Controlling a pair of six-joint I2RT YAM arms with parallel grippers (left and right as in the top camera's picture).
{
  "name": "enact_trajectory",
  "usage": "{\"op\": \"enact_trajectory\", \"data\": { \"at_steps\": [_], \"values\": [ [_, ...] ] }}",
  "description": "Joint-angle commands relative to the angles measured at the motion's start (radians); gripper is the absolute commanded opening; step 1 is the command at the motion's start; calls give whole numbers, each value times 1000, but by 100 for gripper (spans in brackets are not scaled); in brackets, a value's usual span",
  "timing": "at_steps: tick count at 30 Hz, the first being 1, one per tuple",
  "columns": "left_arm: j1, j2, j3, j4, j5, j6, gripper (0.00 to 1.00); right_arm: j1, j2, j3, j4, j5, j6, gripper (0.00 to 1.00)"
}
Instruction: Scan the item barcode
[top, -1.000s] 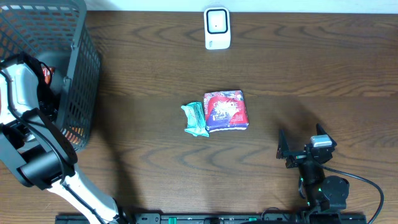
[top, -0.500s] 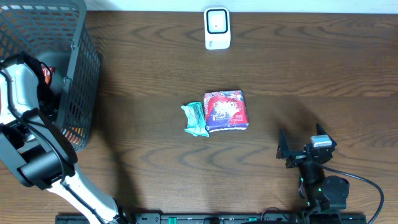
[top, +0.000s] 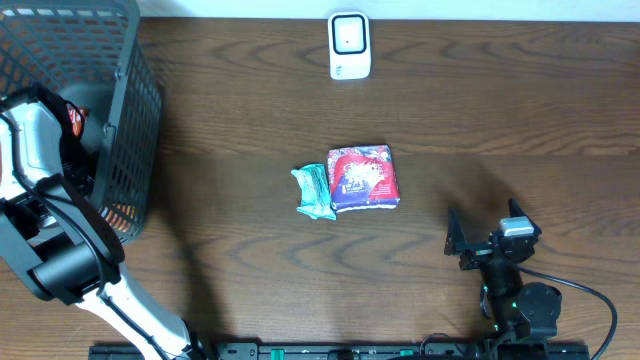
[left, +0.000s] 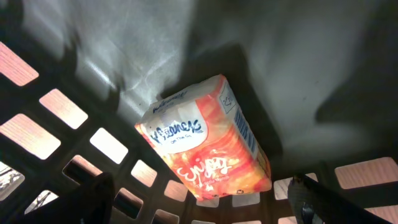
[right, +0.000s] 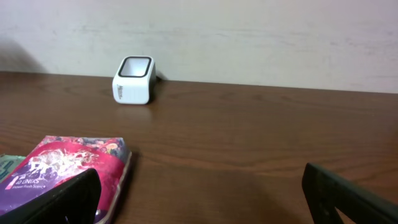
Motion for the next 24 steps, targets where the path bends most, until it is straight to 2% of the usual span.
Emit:
{"op": "enact_trajectory", "data": {
  "at_steps": [1,24],
  "values": [
    [-4,-3,-16,10,13,13,89,-2,-3,-2,-4,2,14,99],
    [-4,-3,-16,46,13,13,90,-2,-3,-2,-4,2,14,99]
  ]
}}
